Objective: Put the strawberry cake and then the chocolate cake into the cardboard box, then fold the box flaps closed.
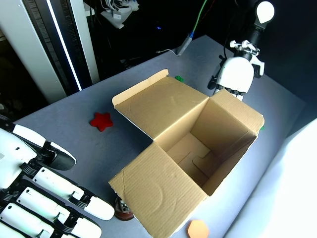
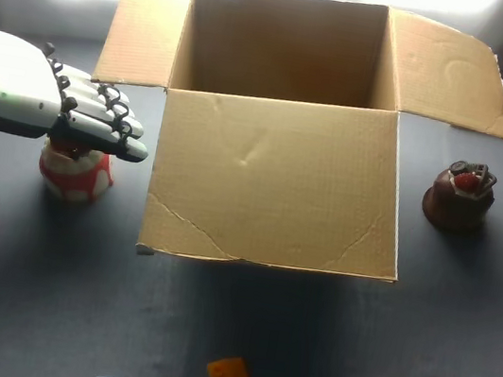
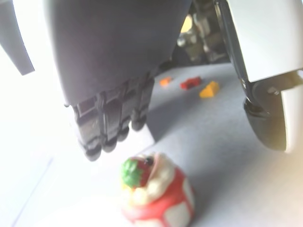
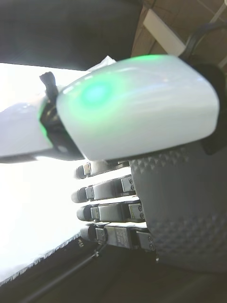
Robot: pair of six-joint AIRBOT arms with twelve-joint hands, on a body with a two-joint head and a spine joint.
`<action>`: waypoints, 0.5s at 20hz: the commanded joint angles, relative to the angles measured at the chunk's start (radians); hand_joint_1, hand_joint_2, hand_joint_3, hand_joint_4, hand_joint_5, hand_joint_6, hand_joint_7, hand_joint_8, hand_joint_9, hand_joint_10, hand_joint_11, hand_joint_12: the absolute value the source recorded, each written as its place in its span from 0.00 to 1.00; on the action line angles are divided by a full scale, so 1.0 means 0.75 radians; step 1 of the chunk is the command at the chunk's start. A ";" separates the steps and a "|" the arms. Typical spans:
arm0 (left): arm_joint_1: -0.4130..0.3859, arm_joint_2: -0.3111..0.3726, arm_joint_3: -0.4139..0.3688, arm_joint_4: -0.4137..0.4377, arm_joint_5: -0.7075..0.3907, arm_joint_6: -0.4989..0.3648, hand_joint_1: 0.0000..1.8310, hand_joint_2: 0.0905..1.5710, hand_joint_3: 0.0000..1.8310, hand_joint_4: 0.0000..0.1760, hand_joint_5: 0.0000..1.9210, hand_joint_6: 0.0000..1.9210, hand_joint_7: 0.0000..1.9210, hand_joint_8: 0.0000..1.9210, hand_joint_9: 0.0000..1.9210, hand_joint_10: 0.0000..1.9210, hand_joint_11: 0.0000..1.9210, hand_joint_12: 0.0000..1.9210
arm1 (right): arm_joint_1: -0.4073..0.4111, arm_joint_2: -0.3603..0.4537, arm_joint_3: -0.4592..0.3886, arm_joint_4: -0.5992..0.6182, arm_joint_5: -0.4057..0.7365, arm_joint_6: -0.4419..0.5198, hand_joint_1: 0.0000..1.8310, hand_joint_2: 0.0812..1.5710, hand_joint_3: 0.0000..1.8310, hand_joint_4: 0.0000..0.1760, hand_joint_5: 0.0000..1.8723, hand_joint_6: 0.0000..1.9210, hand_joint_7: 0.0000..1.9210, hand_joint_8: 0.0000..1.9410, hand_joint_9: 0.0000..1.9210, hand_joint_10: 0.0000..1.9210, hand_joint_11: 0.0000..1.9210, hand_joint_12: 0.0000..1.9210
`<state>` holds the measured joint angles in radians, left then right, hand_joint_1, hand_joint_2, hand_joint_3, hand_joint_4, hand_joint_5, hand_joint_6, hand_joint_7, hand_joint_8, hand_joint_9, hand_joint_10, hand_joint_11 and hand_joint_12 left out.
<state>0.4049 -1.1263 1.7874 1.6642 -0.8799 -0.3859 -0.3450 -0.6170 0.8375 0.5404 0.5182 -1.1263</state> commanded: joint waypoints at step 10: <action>0.004 -0.163 0.227 -0.083 -0.018 0.006 0.66 0.52 0.00 0.26 0.02 0.00 0.00 0.00 0.00 0.00 0.01 0.01 | 0.020 0.019 0.009 -0.015 0.156 -0.003 0.59 0.61 0.00 0.16 0.00 0.00 0.01 0.00 0.00 0.00 0.00 0.00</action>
<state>0.4118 -1.2537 1.9556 1.6642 -0.8803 -0.3862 -0.3450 -0.6170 0.8375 0.5407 0.5186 -1.1290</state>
